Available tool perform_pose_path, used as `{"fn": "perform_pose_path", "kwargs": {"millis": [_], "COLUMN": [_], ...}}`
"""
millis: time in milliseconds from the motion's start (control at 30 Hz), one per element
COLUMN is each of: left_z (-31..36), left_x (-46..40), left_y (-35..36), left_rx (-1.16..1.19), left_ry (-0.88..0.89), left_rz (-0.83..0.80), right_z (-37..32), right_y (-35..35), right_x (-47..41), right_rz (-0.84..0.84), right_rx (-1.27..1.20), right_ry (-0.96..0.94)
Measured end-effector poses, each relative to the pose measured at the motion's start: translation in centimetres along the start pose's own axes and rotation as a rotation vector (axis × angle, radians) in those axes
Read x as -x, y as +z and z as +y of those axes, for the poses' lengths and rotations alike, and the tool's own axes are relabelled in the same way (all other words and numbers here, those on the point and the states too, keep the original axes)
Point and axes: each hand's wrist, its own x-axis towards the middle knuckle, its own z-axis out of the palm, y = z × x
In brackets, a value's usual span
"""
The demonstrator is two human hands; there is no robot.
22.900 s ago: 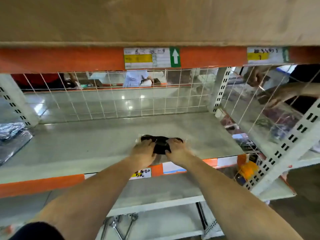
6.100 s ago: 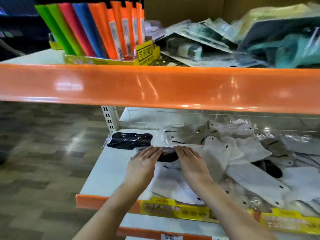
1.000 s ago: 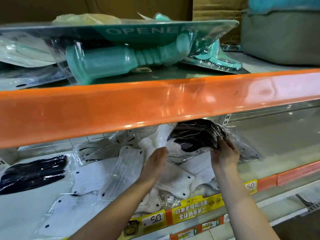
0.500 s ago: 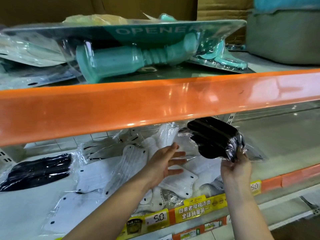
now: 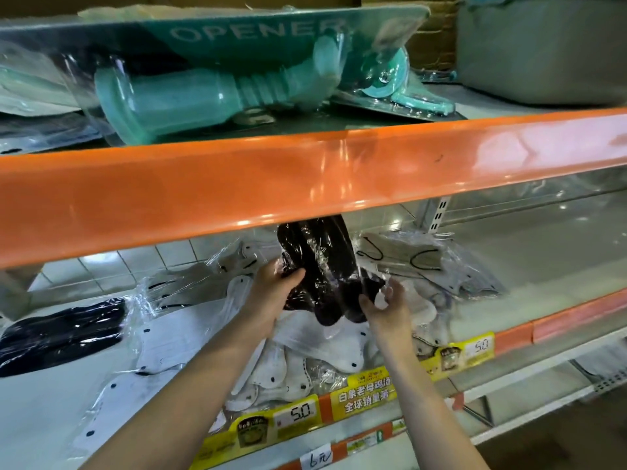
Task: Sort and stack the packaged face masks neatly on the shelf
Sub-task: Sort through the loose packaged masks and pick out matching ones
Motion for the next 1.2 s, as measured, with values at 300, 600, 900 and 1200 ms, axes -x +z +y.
{"fn": "perform_pose_path", "kwargs": {"millis": [300, 600, 900, 1200], "left_z": [-3.0, -5.1, -6.2, -4.6], "left_x": [-0.5, 0.4, 2.2, 3.7], "left_y": [-2.7, -6.0, -12.2, -15.4], "left_rx": [-0.161, -0.241, 0.06, 0.082], "left_ry": [0.05, 0.068, 0.064, 0.217], "left_rz": [0.053, 0.132, 0.256, 0.314], "right_z": [-2.3, -2.1, -1.3, -5.5], "right_y": [4.6, 6.1, 6.0, 10.7], "right_x": [1.6, 1.7, 0.6, 5.8], "right_rz": [-0.278, -0.067, 0.037, -0.359], "right_rx": [0.403, 0.16, 0.39, 0.573], "right_ry": [-0.098, 0.037, 0.145, -0.783]}}
